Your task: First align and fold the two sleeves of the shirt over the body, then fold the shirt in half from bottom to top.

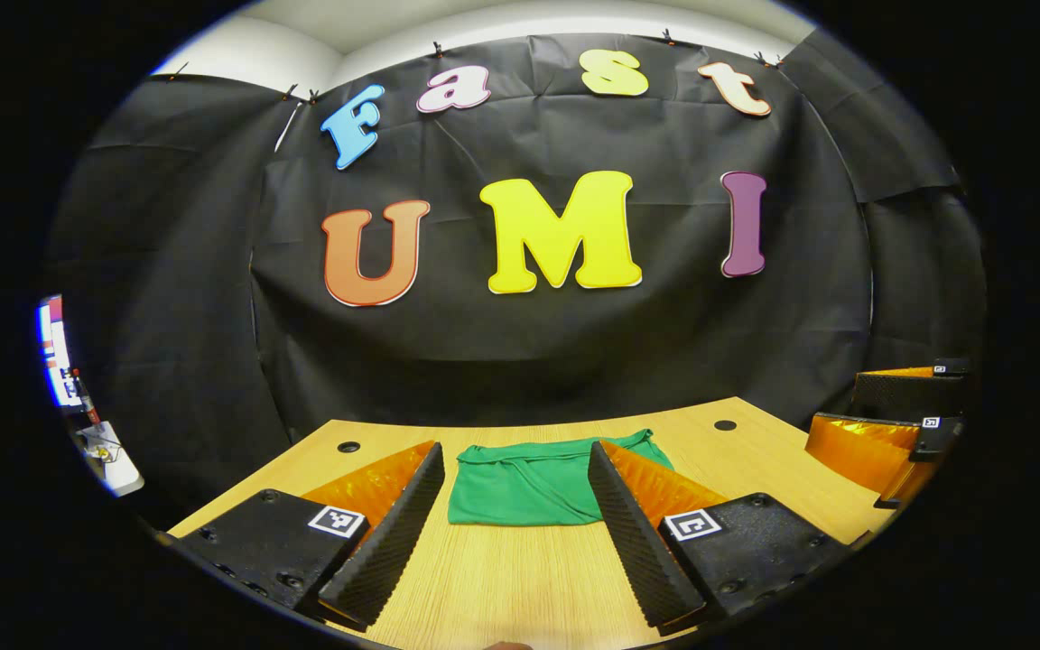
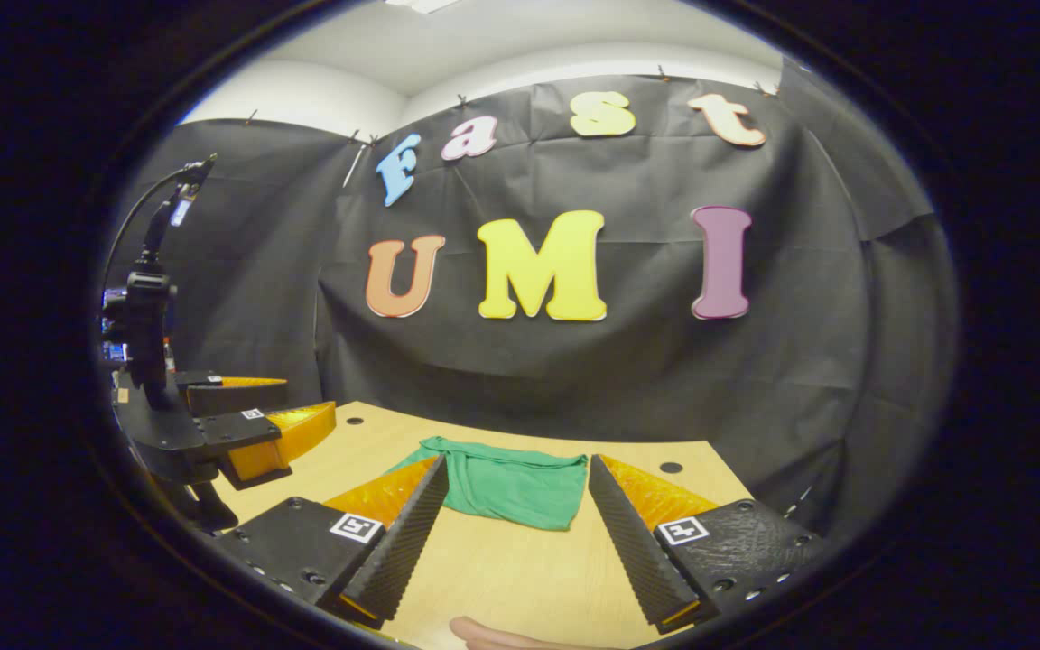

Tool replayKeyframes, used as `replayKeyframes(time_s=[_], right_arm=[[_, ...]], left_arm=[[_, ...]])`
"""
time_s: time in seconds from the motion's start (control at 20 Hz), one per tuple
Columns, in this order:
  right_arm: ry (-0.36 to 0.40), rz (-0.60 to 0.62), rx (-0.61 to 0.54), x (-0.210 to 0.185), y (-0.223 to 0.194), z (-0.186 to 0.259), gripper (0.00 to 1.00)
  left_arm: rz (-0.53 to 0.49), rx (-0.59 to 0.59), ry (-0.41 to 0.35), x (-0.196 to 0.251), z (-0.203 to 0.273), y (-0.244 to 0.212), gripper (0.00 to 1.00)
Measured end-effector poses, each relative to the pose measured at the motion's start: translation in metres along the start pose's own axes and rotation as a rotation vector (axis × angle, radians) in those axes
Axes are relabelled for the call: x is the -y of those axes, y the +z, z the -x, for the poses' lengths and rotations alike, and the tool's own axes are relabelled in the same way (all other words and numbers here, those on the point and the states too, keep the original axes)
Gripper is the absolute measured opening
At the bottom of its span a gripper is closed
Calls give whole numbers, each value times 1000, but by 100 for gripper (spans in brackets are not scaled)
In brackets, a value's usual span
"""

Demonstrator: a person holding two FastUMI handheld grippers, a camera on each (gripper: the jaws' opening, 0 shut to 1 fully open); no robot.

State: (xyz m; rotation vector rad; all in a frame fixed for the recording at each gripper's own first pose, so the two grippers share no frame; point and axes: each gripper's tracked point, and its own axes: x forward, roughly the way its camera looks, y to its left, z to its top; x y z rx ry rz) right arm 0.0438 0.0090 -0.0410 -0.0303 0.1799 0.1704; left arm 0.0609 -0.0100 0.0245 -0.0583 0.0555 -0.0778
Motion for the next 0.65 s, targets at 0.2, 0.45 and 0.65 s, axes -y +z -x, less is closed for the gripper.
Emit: replayKeyframes(time_s=[0.2,0.45,0.65], right_arm=[[-90,49,89,23,-1,68,94],[-93,47,40,11,-36,93,96],[-99,61,5,3,-54,93,96]], left_arm=[[39,10,-44,14,58,-10,100],[60,-15,-77,21,84,-36,100],[71,-40,-87,13,84,-54,100]])
